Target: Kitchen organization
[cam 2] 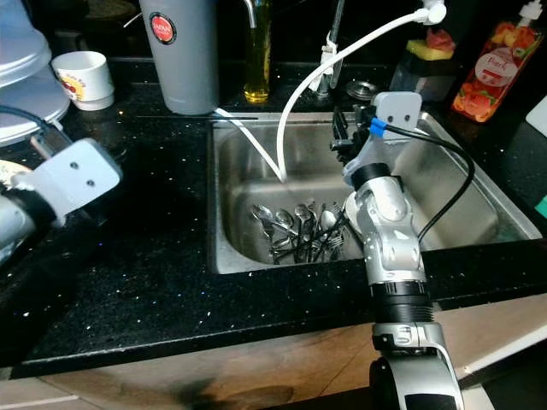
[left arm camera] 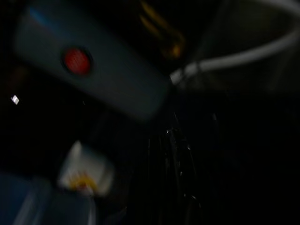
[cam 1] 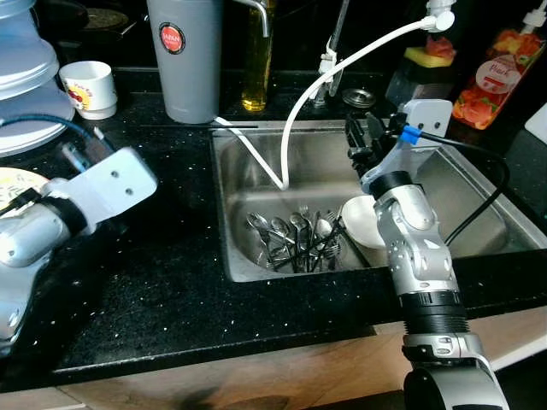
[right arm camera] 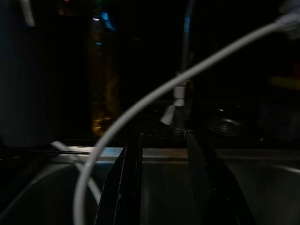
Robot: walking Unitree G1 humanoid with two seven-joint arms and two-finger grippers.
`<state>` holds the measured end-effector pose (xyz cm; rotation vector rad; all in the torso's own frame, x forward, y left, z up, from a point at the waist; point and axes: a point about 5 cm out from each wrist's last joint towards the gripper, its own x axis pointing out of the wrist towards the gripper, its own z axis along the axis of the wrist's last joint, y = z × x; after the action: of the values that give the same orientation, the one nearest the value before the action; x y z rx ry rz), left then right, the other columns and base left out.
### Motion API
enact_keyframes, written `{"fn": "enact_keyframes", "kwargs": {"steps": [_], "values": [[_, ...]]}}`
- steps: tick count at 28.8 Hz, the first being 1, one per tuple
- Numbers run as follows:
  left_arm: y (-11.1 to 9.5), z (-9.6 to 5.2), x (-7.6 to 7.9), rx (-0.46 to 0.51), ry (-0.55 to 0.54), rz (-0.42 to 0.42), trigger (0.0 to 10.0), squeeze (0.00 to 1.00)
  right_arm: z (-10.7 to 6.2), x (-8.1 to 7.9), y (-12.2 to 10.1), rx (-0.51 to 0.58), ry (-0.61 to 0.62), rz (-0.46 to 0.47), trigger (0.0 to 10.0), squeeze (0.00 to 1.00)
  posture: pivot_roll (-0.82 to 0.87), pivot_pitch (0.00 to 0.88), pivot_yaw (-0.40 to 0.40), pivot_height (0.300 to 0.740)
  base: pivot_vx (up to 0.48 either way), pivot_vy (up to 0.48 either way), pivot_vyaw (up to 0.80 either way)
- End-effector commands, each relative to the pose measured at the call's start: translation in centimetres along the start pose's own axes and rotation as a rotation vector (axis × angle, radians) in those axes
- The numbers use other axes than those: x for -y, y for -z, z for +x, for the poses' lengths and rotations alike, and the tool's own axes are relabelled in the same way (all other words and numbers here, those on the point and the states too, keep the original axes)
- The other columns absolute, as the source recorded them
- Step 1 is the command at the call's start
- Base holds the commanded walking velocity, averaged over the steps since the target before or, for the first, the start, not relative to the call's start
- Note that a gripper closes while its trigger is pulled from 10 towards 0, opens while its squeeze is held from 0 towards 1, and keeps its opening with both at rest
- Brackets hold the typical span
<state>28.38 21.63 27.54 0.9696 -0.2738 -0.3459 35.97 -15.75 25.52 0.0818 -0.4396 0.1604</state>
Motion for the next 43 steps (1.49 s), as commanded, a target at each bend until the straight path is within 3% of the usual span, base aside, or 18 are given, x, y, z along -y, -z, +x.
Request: {"fn": "enact_keyframes", "kwargs": {"steps": [1, 5, 7, 12, 14, 15, 17, 21, 22, 23, 25, 27, 28, 33, 34, 35, 38, 43], "values": [[-1.7, 0.7, 0.2, 0.089, -0.001, 0.045, 10.0, 0.00, 0.1, 0.2, 0.2, -0.007, 0.008, 0.007, 10.0, 0.00, 0.24, 0.067, -0.080, 0.740, 0.000, 0.000, 0.00], [-4.9, 2.6, -1.0, 0.256, -0.088, 0.022, 10.0, 0.00, 0.2, 0.3, 0.0, -0.001, 0.010, 0.006, 10.0, 0.00, 0.24, 0.060, -0.085, 0.740, 0.000, 0.000, 0.00], [-4.9, 2.6, -1.0, 0.256, -0.088, 0.022, 10.0, 0.00, 0.2, 0.3, 0.0, -0.001, 0.010, 0.006, 10.0, 0.00, 0.24, 0.060, -0.085, 0.740, 0.000, 0.000, 0.00], [-9.6, 4.8, -1.5, 0.516, -0.094, -0.327, 10.0, 0.00, 0.4, 0.7, -0.5, 0.016, 0.024, -0.009, 10.0, 0.00, 0.22, 0.049, -0.074, 0.740, 0.000, 0.000, 0.00], [-11.1, 5.6, -1.0, 0.626, -0.017, -0.592, 10.0, 0.00, 0.4, 1.3, -0.9, 0.027, 0.041, -0.021, 10.0, 0.00, 0.21, 0.040, -0.074, 0.740, 0.000, 0.000, 0.00], [-11.1, 5.6, -1.0, 0.626, -0.017, -0.592, 10.0, 0.00, 0.4, 1.3, -0.9, 0.027, 0.041, -0.021, 10.0, 0.00, 0.21, 0.040, -0.074, 0.740, 0.000, 0.000, 0.00], [-11.5, 6.5, 0.2, 0.659, 0.066, -0.809, 10.0, 0.00, 0.4, 1.8, -1.3, 0.038, 0.057, -0.036, 10.0, 0.00, 0.21, 0.040, -0.074, 0.740, 0.000, 0.000, 0.00], [-11.1, 7.6, 1.3, 0.606, 0.110, -0.913, 10.0, 0.00, 0.4, 2.2, -1.6, 0.048, 0.071, -0.051, 10.0, 0.00, 0.19, 0.037, -0.071, 0.740, 0.000, 0.000, 0.00], [-10.5, 8.8, 2.7, 0.493, 0.151, -0.928, 10.0, 0.00, 0.4, 2.6, -1.9, 0.056, 0.088, -0.067, 10.0, 0.00, 0.19, 0.037, -0.071, 0.740, 0.000, 0.000, 0.00], [-10.5, 8.8, 2.7, 0.493, 0.151, -0.928, 10.0, 0.00, 0.4, 2.6, -1.9, 0.056, 0.088, -0.067, 10.0, 0.00, 0.19, 0.037, -0.071, 0.740, 0.000, 0.000, 0.00], [-8.7, 11.5, 6.1, 0.246, 0.212, -1.099, 10.0, 0.00, 0.3, 4.4, -2.5, 0.047, 0.191, -0.168, 10.0, 0.00, 0.19, 0.036, -0.070, 0.740, 0.000, 0.000, 0.00], [-8.7, 11.7, 6.3, 0.254, 0.222, -1.112, 10.0, 0.00, 0.3, 4.7, -2.5, 0.042, 0.210, -0.187, 10.0, 0.00, 0.19, 0.036, -0.070, 0.740, 0.000, 0.000, 0.00], [-8.8, 11.9, 6.5, 0.256, 0.215, -1.131, 10.0, 1.00, 0.3, 5.0, -2.4, 0.035, 0.230, -0.195, 10.0, 0.00, 0.18, 0.036, -0.064, 0.740, 0.000, 0.000, 0.00], [-9.3, 11.9, 5.5, 0.338, 0.185, -1.218, 10.0, 1.00, 0.0, 5.3, -2.7, 0.041, 0.262, -0.222, 10.0, 0.00, 0.16, 0.035, -0.053, 0.740, 0.000, 0.000, 0.00], [-9.5, 11.5, 4.6, 0.386, 0.165, -1.222, 10.0, 0.00, 0.0, 5.3, -2.9, 0.052, 0.260, -0.218, 10.0, 0.00, 0.16, 0.037, -0.053, 0.740, 0.000, 0.000, 0.00], [-9.4, 10.9, 2.7, 0.434, 0.073, -1.212, 10.0, 0.00, -0.1, 5.1, -3.2, 0.075, 0.254, -0.206, 10.0, 0.00, 0.16, 0.037, -0.054, 0.740, 0.000, 0.000, 0.00], [-8.8, 10.4, 1.6, 0.420, 0.029, -1.235, 10.0, 0.00, -0.1, 4.8, -3.4, 0.090, 0.248, -0.197, 10.0, 0.00, 0.16, 0.036, -0.050, 0.740, 0.000, 0.000, 0.00], [-6.8, 8.5, 0.9, 0.269, -0.041, -0.892, 10.0, 0.00, -0.3, 3.7, -3.5, 0.126, 0.224, -0.158, 10.0, 0.00, 0.17, 0.038, -0.043, 0.740, 0.000, 0.000, 0.00]]}}
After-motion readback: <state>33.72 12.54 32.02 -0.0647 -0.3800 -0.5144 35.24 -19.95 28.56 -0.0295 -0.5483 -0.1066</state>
